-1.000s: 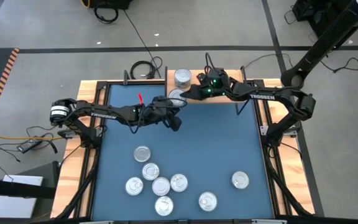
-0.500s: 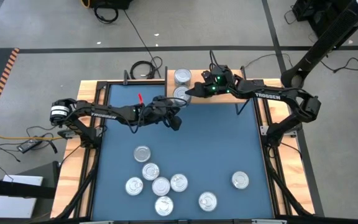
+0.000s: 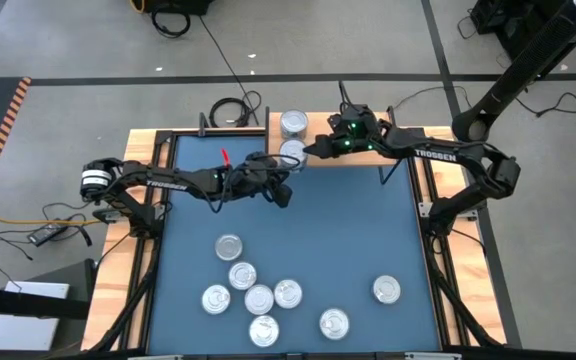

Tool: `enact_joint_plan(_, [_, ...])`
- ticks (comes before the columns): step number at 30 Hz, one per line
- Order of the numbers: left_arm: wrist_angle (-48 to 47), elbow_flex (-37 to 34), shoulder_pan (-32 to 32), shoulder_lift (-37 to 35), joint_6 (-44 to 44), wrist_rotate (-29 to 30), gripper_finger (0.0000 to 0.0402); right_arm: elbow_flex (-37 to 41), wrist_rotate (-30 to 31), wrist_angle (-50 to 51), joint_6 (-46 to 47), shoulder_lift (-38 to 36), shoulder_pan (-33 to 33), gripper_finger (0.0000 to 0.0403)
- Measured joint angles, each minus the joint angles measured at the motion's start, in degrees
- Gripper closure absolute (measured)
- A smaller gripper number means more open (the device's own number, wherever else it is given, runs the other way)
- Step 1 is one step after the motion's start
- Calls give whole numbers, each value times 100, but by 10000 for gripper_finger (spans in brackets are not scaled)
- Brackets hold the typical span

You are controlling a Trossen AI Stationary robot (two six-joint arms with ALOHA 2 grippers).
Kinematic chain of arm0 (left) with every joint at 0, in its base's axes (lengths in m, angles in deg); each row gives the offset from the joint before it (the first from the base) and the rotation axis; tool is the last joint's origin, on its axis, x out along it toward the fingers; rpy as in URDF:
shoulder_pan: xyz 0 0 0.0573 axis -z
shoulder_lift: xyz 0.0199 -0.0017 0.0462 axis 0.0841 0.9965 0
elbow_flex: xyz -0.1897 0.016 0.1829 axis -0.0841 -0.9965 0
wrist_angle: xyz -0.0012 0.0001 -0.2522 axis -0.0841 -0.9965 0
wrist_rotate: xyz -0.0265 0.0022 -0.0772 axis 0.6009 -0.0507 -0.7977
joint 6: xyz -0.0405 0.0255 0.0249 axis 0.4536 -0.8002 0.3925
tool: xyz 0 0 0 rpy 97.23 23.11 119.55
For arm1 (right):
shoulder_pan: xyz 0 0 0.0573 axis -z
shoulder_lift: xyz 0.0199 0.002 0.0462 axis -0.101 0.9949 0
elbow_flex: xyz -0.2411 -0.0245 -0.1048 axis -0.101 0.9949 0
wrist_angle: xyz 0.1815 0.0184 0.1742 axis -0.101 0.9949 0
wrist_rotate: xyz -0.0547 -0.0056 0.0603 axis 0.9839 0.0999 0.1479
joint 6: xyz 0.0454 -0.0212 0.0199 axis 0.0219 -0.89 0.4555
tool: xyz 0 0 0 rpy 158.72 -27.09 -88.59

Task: Stack canned seafood by type on shelf
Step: Stack the blue tuna can on top of the blue tuna can on the shelf

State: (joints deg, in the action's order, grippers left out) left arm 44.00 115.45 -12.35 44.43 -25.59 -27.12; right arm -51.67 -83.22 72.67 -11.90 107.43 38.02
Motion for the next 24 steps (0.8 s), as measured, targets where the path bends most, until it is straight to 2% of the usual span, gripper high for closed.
enact_joint_plan(4, [-20,-2,11,-240,-26,-70,396,0,2,-8,-100,-370,96,156])
enact_joint_plan(8, [-268,-2,11,-756,-21,-621,396,0,-142,103,-553,-1000,126,156])
enact_joint_plan(13, [-480,-2,221,-1530,-14,-1060,396,-9,-240,1059,-1382,-1568,-437,156])
enact_joint_plan(16, [-503,-2,386,-1900,-14,-1063,396,1,6,1449,-1698,-1536,-947,156])
enact_joint_plan(20, [-537,-2,560,-2287,-3,-985,396,0,391,1337,-2311,-1178,-1534,159])
enact_joint_plan(24, [-572,-1,724,-2563,27,-811,396,0,1118,1308,-2913,-693,-1848,184])
